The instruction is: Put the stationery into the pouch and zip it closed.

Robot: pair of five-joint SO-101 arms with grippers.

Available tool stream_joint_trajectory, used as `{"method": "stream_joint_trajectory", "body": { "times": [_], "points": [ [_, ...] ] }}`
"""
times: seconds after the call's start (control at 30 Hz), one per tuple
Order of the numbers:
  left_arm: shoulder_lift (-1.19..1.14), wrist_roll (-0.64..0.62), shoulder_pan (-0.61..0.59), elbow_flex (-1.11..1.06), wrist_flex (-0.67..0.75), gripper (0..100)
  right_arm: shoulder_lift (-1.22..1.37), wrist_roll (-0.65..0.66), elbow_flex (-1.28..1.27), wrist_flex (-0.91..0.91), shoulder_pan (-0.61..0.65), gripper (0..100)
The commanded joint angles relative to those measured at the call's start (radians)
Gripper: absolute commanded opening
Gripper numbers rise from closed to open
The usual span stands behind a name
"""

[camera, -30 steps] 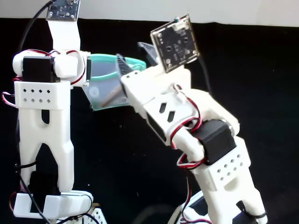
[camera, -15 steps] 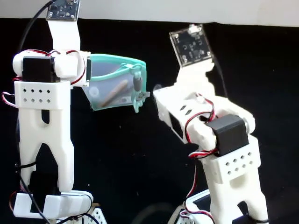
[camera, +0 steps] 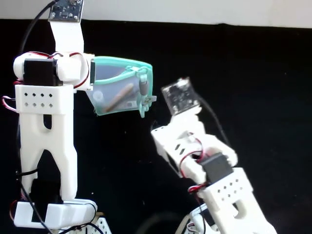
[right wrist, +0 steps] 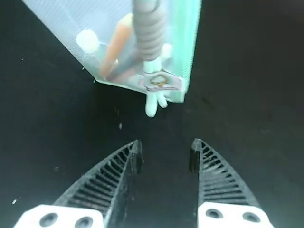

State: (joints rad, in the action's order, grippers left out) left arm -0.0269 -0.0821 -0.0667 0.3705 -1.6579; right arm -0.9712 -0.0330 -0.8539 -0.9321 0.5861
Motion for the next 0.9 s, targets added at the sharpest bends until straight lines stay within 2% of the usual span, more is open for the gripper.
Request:
{"method": "stream_joint_trajectory", "body": {
  "times": [0.0, 0.2, 0.33, 0.4, 0.87],
  "points": [
    [-0.059, 0.005, -0.002, -0.018, -0.002, 1, -0.024, 0.006, -0.153, 0.262, 0.033, 17.6],
    [-0.061, 0.005, -0.002, -0.019, 0.003, 1, -0.024, -0.002, -0.344, 0.518, 0.062, 18.0],
    [-0.061, 0.005, -0.002, -0.019, 0.003, 1, -0.024, -0.158, -0.383, 0.638, 0.062, 18.0],
    [-0.061, 0.005, -0.002, -0.019, 0.003, 1, -0.022, -0.193, -0.384, 0.659, 0.062, 18.0],
    [-0.061, 0.005, -0.001, -0.019, 0.000, 1, -0.015, -0.192, -0.384, 0.707, 0.064, 18.0]
  ]
}}
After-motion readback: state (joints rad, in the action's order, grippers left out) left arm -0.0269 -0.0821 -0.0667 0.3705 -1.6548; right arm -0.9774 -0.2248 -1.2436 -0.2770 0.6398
